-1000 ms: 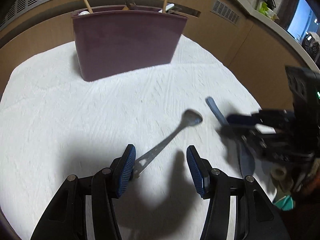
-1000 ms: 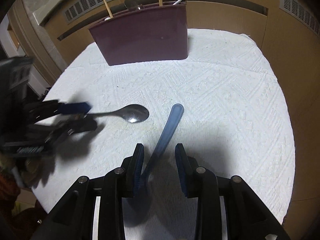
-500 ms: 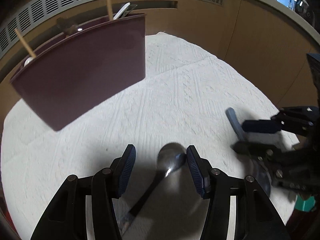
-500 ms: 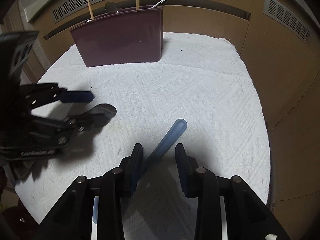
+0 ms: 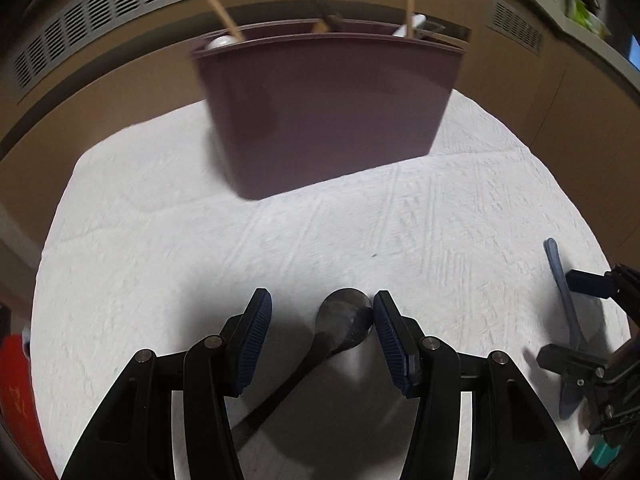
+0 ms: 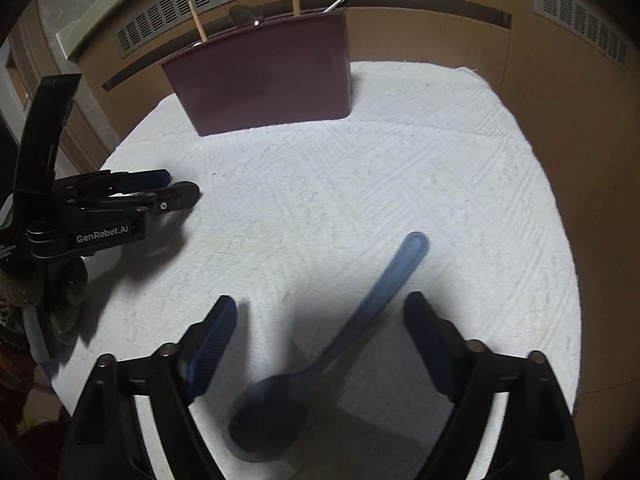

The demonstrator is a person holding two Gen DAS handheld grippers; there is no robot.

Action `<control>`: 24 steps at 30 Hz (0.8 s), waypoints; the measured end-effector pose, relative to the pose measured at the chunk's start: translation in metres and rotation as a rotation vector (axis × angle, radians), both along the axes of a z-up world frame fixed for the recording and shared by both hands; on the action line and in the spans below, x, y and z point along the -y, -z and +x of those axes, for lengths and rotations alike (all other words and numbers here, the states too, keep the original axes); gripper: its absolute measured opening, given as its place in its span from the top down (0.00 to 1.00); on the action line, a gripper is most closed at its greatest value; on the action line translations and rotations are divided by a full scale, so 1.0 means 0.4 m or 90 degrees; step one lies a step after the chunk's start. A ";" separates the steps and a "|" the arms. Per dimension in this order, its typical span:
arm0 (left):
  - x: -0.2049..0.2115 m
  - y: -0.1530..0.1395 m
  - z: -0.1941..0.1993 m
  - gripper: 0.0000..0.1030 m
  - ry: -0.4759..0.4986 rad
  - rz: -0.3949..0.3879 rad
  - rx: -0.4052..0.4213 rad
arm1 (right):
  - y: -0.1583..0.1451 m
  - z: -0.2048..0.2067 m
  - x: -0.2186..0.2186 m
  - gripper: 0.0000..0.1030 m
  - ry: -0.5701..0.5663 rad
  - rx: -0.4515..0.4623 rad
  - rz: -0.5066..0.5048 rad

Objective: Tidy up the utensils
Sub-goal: 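Grasp the metal smiley spoon with the left gripper while the right gripper grasps the blue spoon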

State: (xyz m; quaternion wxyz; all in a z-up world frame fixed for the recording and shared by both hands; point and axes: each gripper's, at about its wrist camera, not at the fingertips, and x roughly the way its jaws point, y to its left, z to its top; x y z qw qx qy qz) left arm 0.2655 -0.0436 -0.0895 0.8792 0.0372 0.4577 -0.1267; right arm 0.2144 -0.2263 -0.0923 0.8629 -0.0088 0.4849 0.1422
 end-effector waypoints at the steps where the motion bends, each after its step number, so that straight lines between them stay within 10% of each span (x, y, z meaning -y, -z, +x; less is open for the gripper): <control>1: -0.010 -0.002 -0.006 0.48 -0.004 0.000 -0.001 | 0.000 0.004 -0.008 0.14 -0.003 -0.002 -0.010; 7: -0.025 -0.010 -0.027 0.48 -0.006 0.006 -0.005 | 0.001 0.031 -0.065 0.30 -0.027 0.028 -0.065; 15: -0.015 0.002 -0.020 0.48 -0.002 -0.002 -0.007 | -0.014 0.044 -0.125 0.86 -0.091 0.036 -0.064; 24: -0.063 -0.009 -0.065 0.47 0.024 -0.120 -0.055 | -0.088 -0.026 -0.029 0.77 -0.101 0.038 -0.019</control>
